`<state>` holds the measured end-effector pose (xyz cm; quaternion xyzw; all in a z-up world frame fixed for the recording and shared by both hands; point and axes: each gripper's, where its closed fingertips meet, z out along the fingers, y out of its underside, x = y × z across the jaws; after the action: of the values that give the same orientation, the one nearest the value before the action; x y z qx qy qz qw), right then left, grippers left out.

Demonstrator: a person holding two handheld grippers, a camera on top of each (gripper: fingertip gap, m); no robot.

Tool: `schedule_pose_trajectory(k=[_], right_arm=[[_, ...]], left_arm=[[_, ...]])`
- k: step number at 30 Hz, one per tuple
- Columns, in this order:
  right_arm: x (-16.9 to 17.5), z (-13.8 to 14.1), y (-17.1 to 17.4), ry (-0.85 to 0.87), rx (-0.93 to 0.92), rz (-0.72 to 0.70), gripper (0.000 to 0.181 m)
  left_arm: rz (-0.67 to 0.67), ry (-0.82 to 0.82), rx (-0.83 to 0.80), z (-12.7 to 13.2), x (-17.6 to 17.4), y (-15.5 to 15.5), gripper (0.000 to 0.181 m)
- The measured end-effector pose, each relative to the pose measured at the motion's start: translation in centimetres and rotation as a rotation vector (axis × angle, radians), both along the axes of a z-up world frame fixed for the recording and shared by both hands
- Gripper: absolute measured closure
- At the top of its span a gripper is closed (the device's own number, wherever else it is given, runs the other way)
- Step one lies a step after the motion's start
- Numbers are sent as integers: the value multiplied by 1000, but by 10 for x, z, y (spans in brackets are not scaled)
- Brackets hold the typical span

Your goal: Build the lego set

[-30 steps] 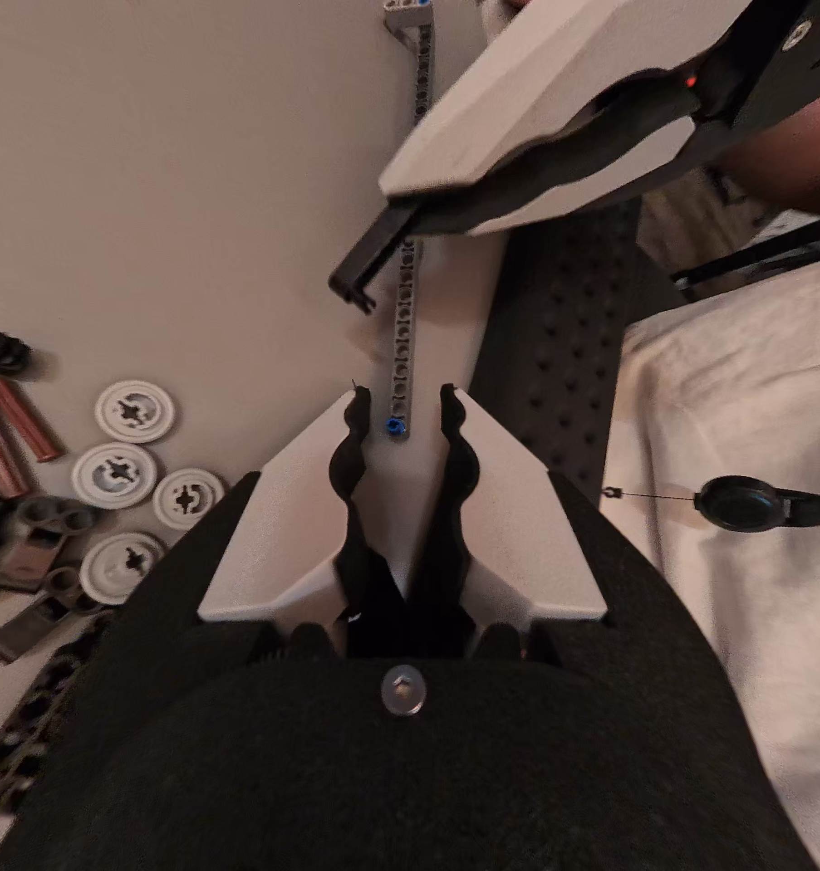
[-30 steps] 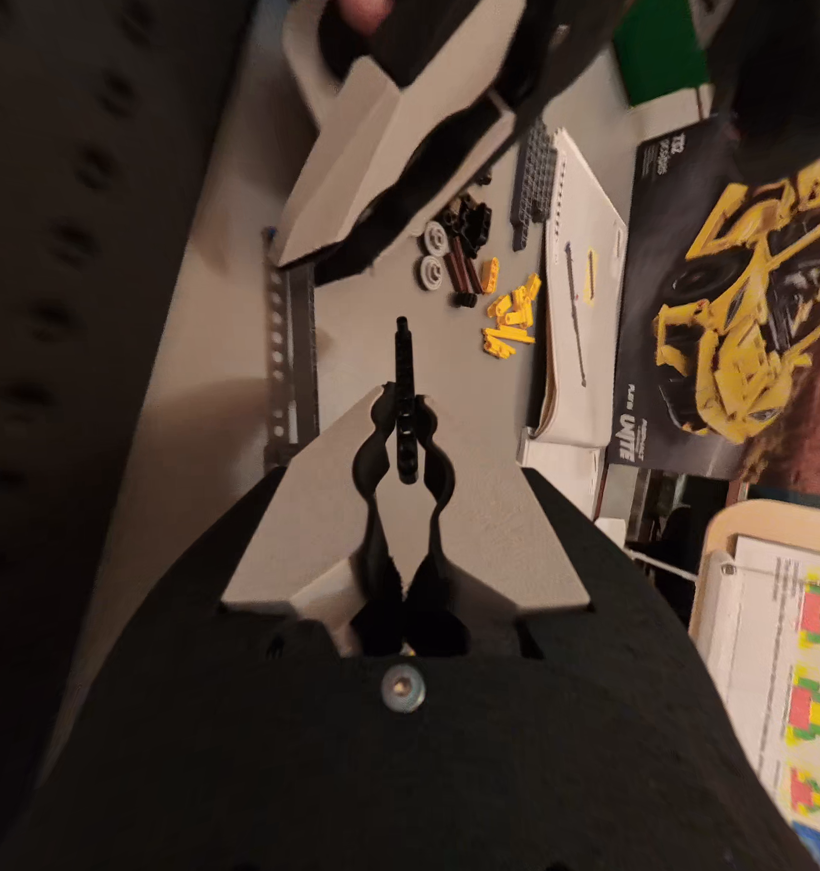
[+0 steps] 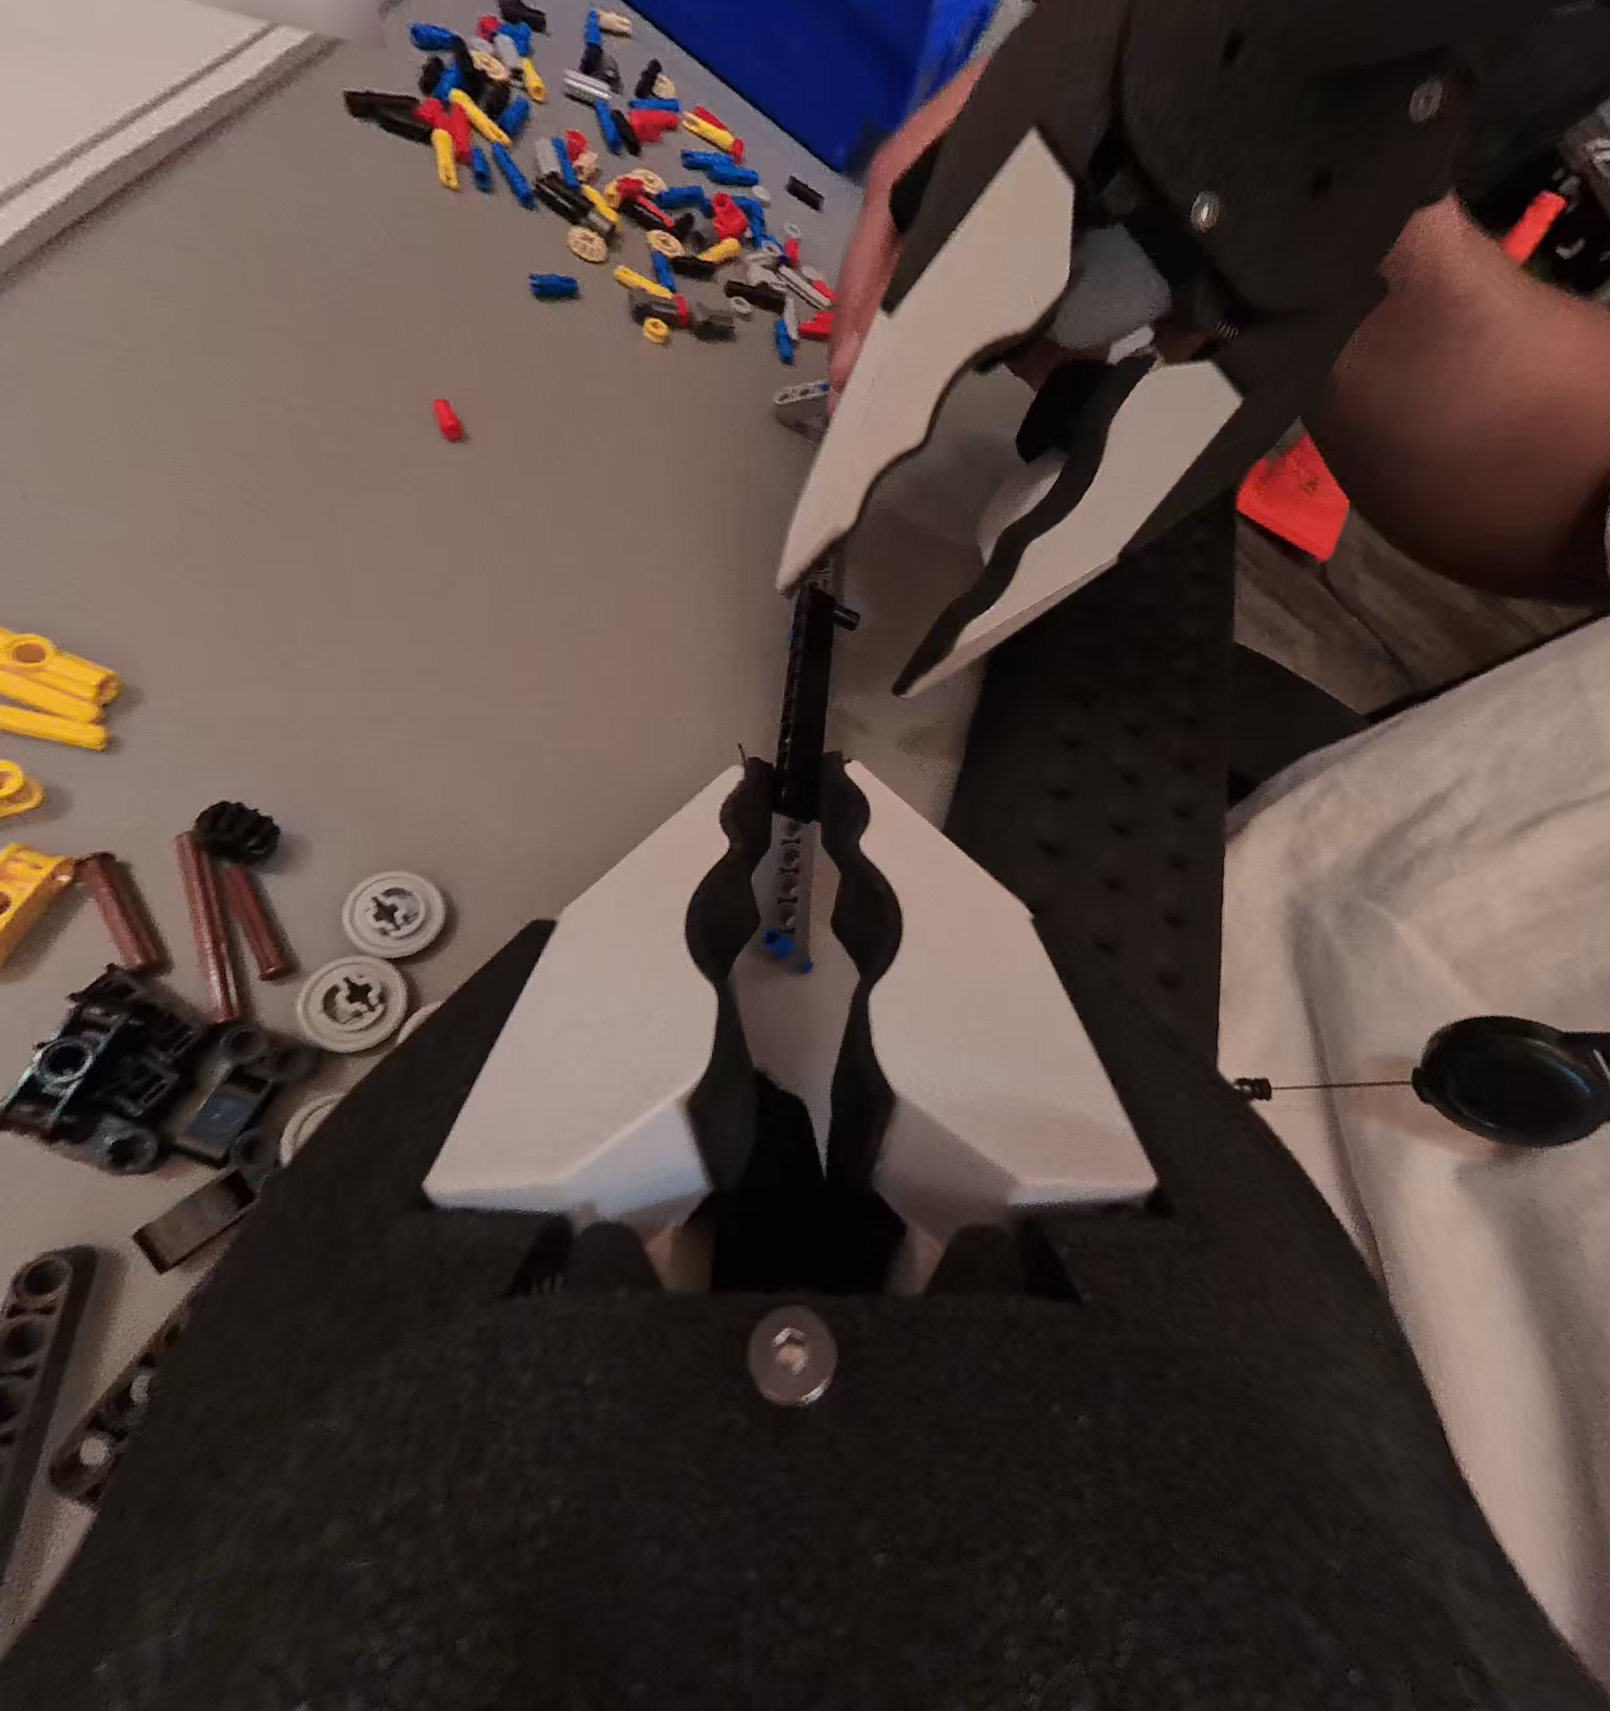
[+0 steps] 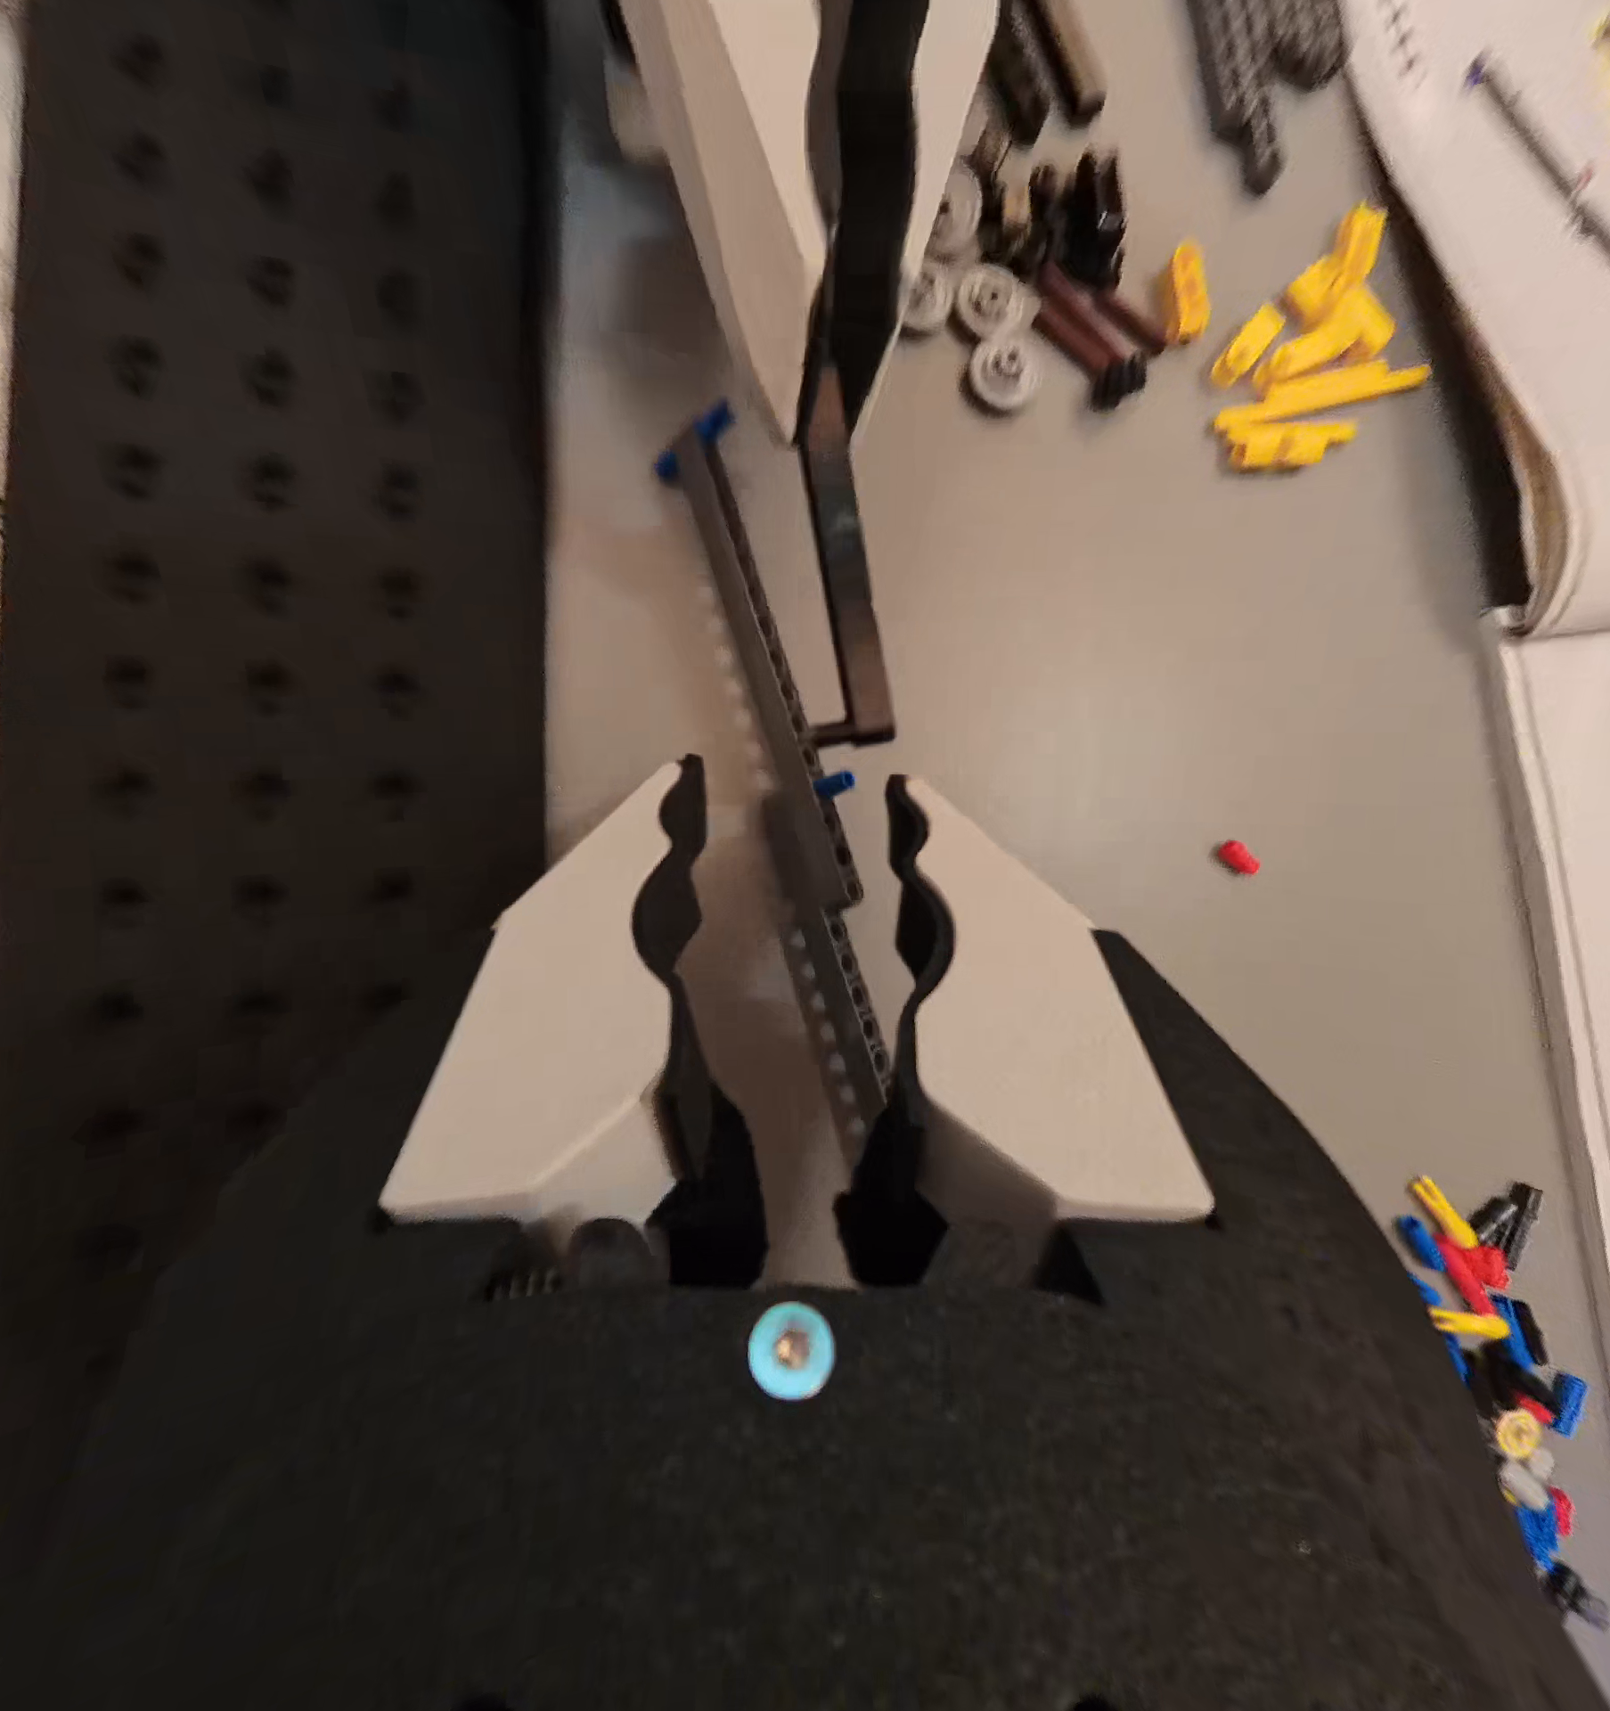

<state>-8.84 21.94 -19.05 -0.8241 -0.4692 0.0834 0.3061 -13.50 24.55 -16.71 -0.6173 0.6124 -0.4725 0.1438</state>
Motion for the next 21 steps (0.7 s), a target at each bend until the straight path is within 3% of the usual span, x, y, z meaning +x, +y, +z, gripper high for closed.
schedule_pose_trajectory(k=[4,14,18,21], right_arm=[[9,-10,3,-94,48,20,157],[19,-19,1,-262,198,83,163],[20,-20,0,-199,46,92,163],[17,-19,-10,2,-282,82,164]], left_arm=[[69,6,44,-2,-5,11,172],[132,-82,48,14,-23,14,172],[134,-85,46,14,-21,18,172],[97,-62,35,11,-20,19,172]])
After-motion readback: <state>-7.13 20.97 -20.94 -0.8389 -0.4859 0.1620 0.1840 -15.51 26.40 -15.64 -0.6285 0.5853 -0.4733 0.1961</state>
